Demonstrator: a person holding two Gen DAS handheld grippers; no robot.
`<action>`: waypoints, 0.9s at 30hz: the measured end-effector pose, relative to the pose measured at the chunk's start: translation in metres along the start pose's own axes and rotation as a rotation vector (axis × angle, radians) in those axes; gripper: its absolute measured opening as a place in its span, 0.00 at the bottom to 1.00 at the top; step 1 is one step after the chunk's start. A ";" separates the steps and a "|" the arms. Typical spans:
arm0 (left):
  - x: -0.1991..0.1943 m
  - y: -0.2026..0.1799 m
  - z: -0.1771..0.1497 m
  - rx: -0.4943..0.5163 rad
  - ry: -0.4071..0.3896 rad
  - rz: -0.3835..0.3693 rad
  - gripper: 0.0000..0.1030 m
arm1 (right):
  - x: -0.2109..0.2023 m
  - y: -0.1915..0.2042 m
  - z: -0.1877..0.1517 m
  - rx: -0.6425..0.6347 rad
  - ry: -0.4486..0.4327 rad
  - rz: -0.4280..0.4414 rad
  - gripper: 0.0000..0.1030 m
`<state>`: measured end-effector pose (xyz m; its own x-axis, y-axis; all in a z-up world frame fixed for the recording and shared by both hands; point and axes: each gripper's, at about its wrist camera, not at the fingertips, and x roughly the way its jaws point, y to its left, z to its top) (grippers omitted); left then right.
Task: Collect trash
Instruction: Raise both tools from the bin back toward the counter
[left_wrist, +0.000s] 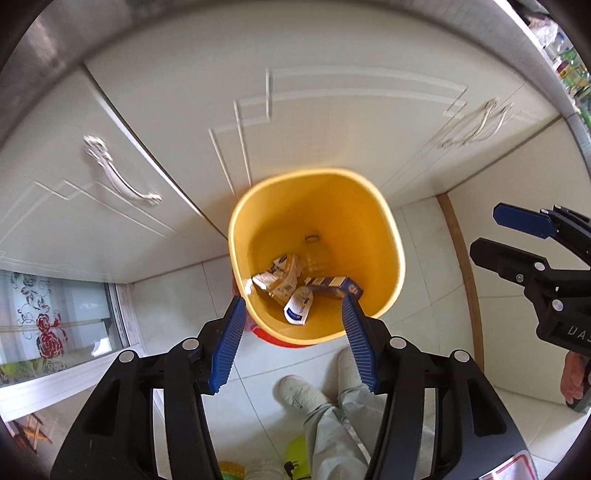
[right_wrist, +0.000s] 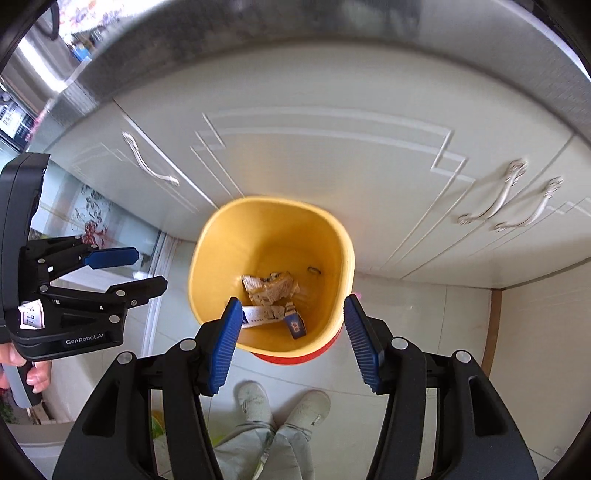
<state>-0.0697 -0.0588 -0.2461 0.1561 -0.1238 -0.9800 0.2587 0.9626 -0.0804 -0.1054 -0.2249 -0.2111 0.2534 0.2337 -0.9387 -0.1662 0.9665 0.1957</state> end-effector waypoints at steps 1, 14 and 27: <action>-0.011 -0.002 0.000 0.001 -0.023 0.002 0.53 | -0.010 0.001 0.001 0.004 -0.023 -0.004 0.59; -0.143 -0.010 0.016 -0.018 -0.337 0.050 0.78 | -0.138 0.015 0.022 0.090 -0.351 -0.076 0.79; -0.195 0.008 0.058 -0.087 -0.471 0.127 0.95 | -0.179 0.008 0.078 0.170 -0.534 -0.208 0.94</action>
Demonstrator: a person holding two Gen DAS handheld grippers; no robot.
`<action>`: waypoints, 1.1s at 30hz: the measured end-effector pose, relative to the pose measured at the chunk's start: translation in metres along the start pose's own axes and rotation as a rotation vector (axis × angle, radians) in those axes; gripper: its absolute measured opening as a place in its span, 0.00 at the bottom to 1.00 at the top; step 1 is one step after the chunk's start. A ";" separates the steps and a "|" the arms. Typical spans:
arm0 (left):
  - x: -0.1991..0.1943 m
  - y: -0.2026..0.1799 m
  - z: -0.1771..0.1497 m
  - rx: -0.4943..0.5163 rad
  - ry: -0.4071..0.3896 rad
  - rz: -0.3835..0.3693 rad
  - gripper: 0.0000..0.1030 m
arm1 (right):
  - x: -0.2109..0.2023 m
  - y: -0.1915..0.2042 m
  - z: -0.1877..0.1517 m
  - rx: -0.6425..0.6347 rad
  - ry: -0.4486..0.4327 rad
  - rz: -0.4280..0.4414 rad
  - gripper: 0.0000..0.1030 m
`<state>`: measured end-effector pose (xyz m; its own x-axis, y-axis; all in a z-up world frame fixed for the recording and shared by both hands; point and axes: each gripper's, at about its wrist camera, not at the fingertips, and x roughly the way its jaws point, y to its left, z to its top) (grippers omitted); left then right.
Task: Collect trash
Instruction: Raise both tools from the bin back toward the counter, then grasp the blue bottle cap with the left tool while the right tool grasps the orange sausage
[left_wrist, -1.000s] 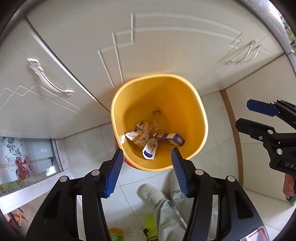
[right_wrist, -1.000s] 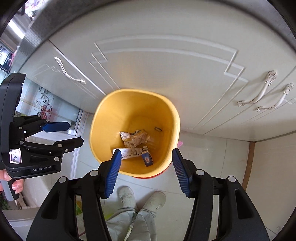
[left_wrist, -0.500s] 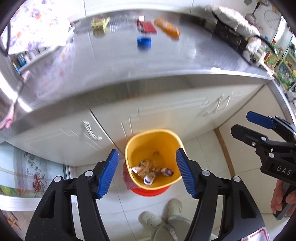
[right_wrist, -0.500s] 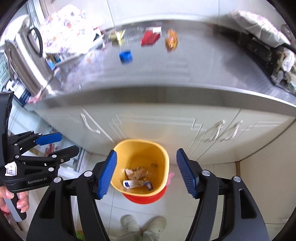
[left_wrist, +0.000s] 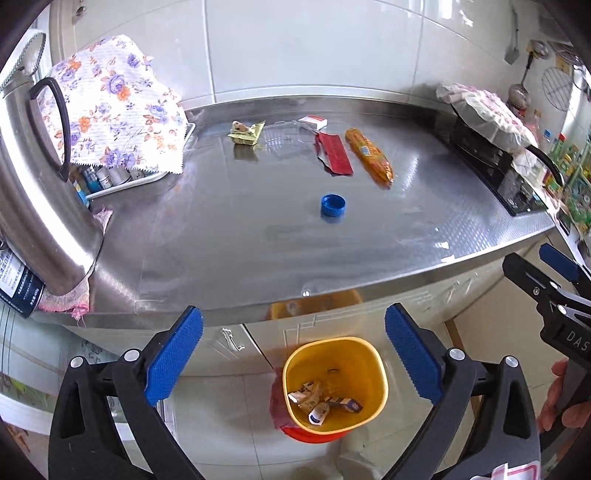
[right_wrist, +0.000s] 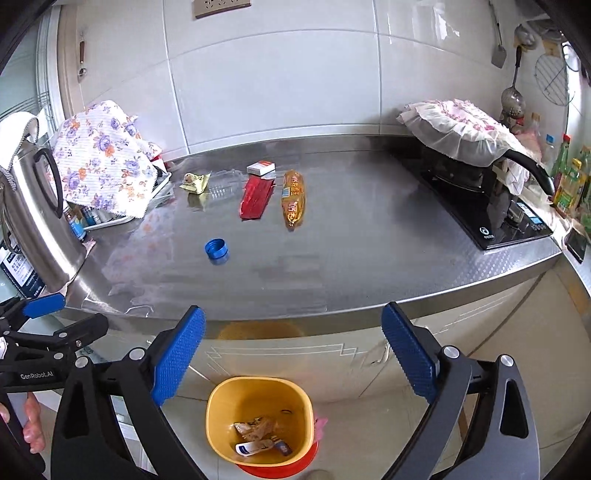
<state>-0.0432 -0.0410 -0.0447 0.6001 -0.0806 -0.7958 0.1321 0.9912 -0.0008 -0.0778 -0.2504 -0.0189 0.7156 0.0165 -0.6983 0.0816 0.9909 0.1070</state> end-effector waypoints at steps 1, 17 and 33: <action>0.002 0.002 0.004 -0.010 0.000 -0.002 0.95 | 0.005 -0.002 0.006 0.006 0.006 -0.006 0.94; 0.101 -0.026 0.065 -0.053 0.074 -0.060 0.95 | 0.134 -0.016 0.083 -0.086 0.106 -0.026 0.95; 0.164 -0.047 0.095 -0.031 0.112 -0.034 0.78 | 0.242 0.007 0.124 -0.227 0.199 0.042 0.94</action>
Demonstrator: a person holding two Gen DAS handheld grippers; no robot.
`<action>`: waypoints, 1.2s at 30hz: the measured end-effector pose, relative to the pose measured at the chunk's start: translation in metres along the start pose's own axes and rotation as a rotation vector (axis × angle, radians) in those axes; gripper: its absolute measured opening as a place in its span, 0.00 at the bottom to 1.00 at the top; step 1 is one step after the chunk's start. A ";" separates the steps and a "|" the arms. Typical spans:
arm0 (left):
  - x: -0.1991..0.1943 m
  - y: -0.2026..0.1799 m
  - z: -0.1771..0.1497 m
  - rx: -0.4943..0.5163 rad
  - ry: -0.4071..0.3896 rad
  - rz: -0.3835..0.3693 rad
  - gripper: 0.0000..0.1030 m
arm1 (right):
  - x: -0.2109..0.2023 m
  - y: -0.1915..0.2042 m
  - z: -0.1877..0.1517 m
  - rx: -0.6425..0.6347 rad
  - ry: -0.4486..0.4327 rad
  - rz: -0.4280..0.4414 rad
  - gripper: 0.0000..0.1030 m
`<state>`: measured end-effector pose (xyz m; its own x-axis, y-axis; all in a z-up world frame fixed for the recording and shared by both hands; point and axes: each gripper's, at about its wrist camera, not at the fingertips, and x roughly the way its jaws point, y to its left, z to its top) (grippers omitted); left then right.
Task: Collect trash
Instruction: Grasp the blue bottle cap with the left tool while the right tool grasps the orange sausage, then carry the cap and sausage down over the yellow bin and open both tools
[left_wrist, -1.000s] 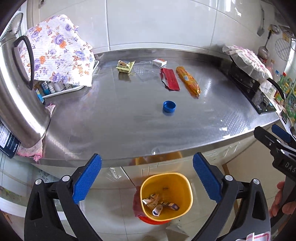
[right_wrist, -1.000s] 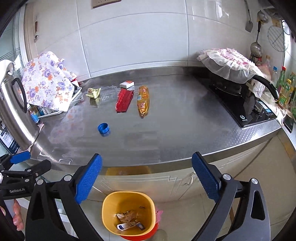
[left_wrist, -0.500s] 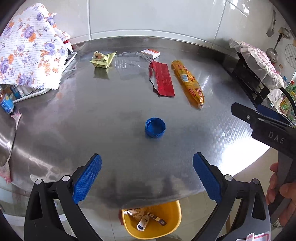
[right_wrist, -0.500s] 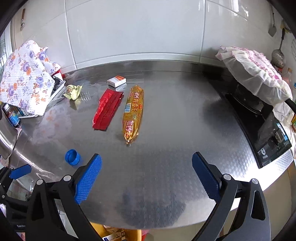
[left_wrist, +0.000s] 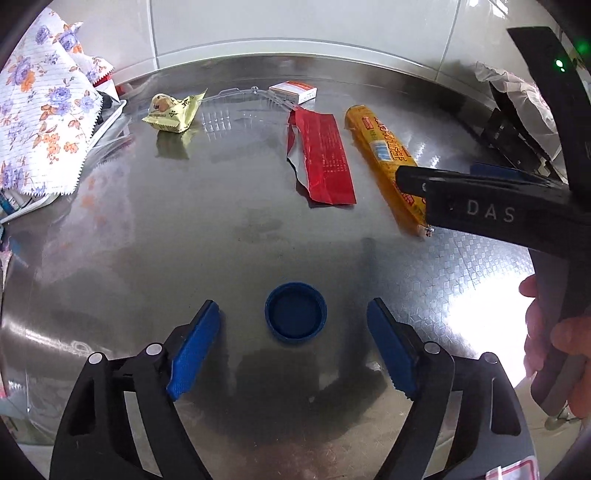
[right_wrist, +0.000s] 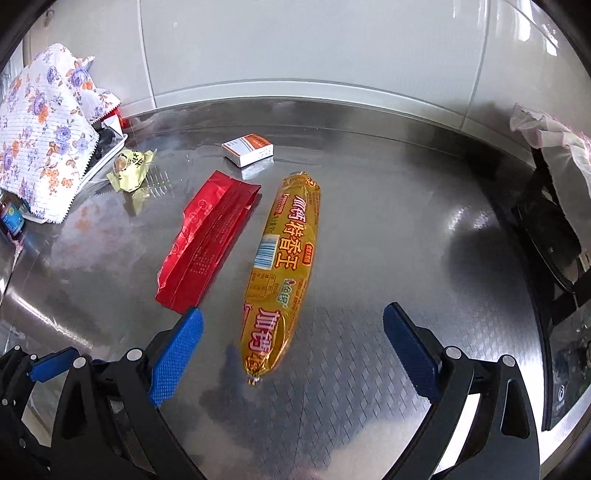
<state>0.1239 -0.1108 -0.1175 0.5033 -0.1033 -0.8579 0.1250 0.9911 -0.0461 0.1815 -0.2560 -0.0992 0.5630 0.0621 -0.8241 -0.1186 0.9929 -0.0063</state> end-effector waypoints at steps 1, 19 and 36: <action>0.001 -0.001 0.002 0.004 -0.002 0.005 0.78 | 0.005 0.002 0.002 -0.016 0.005 -0.003 0.92; 0.008 0.014 0.021 0.001 -0.004 0.030 0.01 | 0.016 -0.011 0.004 0.008 0.027 0.067 0.18; -0.009 0.015 0.022 0.018 -0.046 0.004 0.01 | -0.012 -0.015 -0.009 0.035 0.003 0.075 0.16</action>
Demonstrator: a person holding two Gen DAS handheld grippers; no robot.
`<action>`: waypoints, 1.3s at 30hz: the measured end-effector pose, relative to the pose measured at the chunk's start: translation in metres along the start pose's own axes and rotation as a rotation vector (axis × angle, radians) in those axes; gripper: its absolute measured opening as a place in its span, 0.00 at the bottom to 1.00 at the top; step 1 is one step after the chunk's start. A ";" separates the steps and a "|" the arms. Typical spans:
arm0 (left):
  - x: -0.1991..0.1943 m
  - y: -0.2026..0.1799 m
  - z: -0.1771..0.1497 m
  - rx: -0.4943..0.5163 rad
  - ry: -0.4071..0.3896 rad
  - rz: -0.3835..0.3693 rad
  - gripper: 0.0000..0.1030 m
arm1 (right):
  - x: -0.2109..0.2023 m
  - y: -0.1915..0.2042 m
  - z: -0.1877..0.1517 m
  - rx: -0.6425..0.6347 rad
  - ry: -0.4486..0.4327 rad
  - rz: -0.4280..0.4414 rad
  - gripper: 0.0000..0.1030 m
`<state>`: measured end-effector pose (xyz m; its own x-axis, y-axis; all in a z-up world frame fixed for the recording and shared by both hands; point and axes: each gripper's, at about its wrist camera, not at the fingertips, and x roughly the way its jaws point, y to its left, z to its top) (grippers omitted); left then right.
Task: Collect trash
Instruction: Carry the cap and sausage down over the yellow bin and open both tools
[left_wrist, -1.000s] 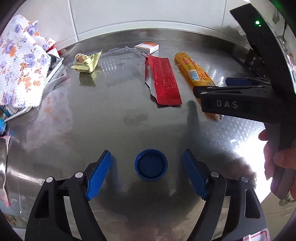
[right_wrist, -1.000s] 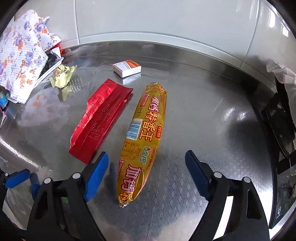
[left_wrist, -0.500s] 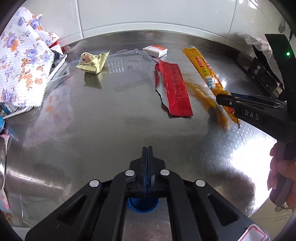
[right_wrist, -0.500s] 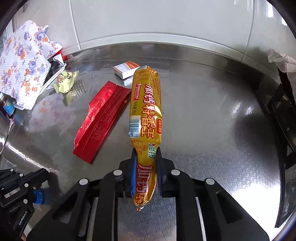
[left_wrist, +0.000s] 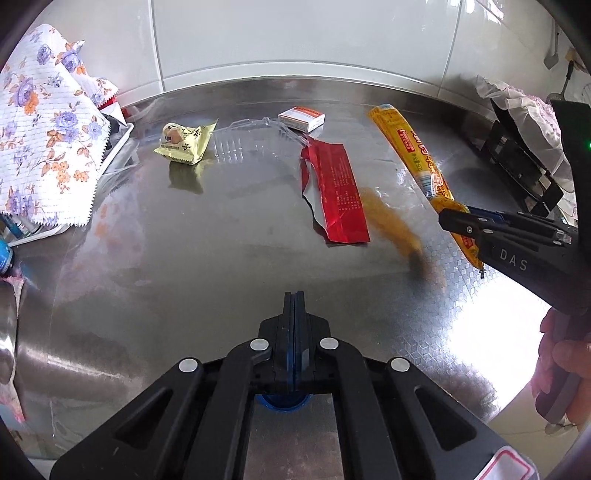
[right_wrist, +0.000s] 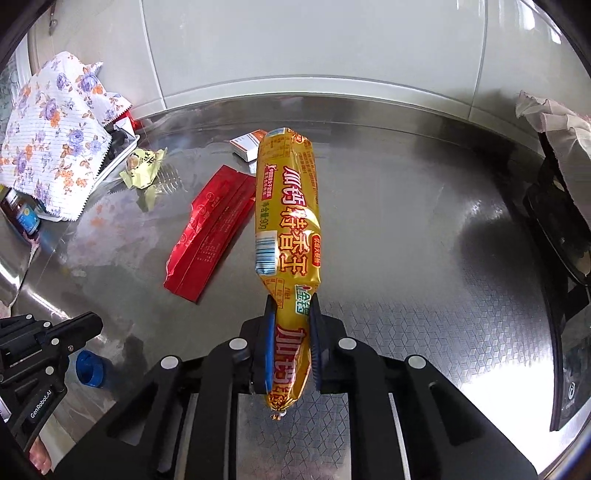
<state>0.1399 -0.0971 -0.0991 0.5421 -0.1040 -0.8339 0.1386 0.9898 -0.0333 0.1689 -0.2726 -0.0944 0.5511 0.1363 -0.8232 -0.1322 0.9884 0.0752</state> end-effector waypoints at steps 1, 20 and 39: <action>-0.001 0.001 -0.001 -0.002 -0.002 -0.004 0.01 | -0.001 0.000 -0.001 0.002 0.000 0.000 0.16; -0.002 0.013 -0.035 -0.037 0.008 -0.032 0.40 | 0.000 0.005 -0.007 0.008 0.009 0.006 0.16; -0.030 0.022 -0.039 -0.002 -0.040 -0.037 0.31 | -0.030 0.020 -0.023 0.004 -0.018 0.036 0.16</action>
<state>0.0945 -0.0685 -0.0962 0.5695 -0.1439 -0.8093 0.1574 0.9854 -0.0645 0.1310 -0.2580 -0.0812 0.5610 0.1731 -0.8095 -0.1486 0.9831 0.1072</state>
